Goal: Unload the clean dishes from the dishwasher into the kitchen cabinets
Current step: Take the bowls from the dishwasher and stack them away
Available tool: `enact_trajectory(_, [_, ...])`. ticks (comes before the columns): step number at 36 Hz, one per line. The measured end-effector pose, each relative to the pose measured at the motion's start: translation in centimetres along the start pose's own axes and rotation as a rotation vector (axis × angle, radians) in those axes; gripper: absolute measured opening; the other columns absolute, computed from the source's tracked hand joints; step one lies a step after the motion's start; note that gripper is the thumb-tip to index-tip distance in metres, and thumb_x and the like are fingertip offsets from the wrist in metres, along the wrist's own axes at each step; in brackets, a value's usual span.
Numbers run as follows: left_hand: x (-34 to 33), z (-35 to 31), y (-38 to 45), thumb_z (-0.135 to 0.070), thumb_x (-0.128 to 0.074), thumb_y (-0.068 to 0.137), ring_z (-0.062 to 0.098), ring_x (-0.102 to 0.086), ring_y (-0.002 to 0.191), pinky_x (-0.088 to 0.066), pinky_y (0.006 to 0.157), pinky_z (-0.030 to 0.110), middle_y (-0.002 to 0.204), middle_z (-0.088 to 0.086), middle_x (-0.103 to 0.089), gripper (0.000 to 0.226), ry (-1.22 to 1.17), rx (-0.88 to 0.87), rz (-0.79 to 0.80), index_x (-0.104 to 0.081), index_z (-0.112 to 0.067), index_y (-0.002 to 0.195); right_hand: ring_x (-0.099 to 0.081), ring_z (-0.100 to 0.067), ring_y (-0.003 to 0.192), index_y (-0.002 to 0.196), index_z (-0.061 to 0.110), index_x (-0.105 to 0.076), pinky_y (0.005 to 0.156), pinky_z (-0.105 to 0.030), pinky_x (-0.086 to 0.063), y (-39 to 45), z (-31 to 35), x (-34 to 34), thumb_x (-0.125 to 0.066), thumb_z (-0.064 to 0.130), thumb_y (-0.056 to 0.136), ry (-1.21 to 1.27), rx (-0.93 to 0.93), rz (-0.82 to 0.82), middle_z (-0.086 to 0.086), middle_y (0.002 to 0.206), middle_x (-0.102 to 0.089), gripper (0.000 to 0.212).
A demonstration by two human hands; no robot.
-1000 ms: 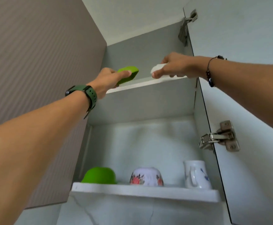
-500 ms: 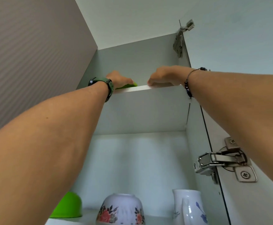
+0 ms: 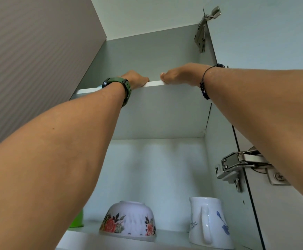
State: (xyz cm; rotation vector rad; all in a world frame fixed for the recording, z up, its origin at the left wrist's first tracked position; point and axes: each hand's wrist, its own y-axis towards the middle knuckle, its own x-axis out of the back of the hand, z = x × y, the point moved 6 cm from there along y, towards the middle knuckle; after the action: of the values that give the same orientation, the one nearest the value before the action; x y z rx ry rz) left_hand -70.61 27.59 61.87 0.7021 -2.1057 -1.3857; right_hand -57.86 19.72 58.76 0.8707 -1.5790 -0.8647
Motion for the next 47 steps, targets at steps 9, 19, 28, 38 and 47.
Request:
enact_trajectory(9, [-0.1, 0.4, -0.1, -0.043, -0.044, 0.087, 0.035, -0.048, 0.119, -0.04, 0.095, 0.038, 0.123, 0.018, -0.055, 0.036, 0.038, -0.004, -0.021, -0.057, -0.011, 0.098, -0.012, -0.027, 0.143, 0.148, 0.006, -0.015, 0.114, -0.033, -0.012, -0.2, -0.4, 0.0, -0.013, 0.031, 0.103, -0.016, -0.023, -0.015, -0.013, 0.156, -0.011, 0.051])
enact_trajectory(19, [0.9, -0.1, -3.1, -0.033, -0.021, 0.102, 0.033, -0.037, 0.127, -0.024, 0.105, 0.035, 0.124, 0.02, -0.05, 0.044, 0.133, -0.095, -0.013, -0.054, -0.006, 0.113, -0.008, -0.024, 0.144, 0.149, 0.007, -0.012, 0.114, -0.032, -0.011, -0.5, -0.7, -0.6, -0.015, 0.035, 0.103, 0.083, -0.01, 0.062, -0.01, 0.157, -0.008, 0.054])
enact_trajectory(28, [1.8, 1.0, -9.2, -0.013, -0.043, 0.09, 0.033, -0.039, 0.126, -0.034, 0.106, 0.044, 0.136, 0.017, -0.041, 0.041, 0.118, -0.14, 0.098, -0.041, -0.003, 0.13, -0.005, -0.035, 0.143, 0.147, 0.006, -0.013, 0.115, -0.047, -0.006, -2.5, -1.6, -2.0, -0.031, 0.045, 0.096, -0.142, 0.022, -0.119, -0.019, 0.154, -0.01, 0.066])
enact_trajectory(38, [3.7, 1.8, -17.9, -0.013, -0.048, 0.091, 0.024, -0.013, 0.144, -0.018, 0.114, 0.034, 0.151, 0.012, -0.025, 0.057, 0.275, -0.209, 0.333, -0.028, -0.006, 0.143, -0.029, -0.034, 0.134, 0.133, -0.004, -0.038, 0.114, -0.043, -0.019, -11.5, 2.4, -5.6, -0.03, 0.034, 0.098, -0.198, 0.131, -0.007, -0.022, 0.141, -0.037, 0.052])
enact_trajectory(47, [6.8, -1.3, -28.7, -0.015, -0.05, 0.092, 0.02, -0.017, 0.143, -0.02, 0.11, 0.026, 0.154, 0.007, -0.02, 0.057, 0.242, -0.145, 0.48, -0.028, -0.006, 0.144, -0.053, -0.035, 0.107, 0.105, -0.002, -0.058, 0.093, -0.038, -0.039, -22.1, 4.5, -0.8, -0.034, 0.027, 0.096, -0.02, 0.194, 0.014, -0.022, 0.115, -0.058, 0.038])
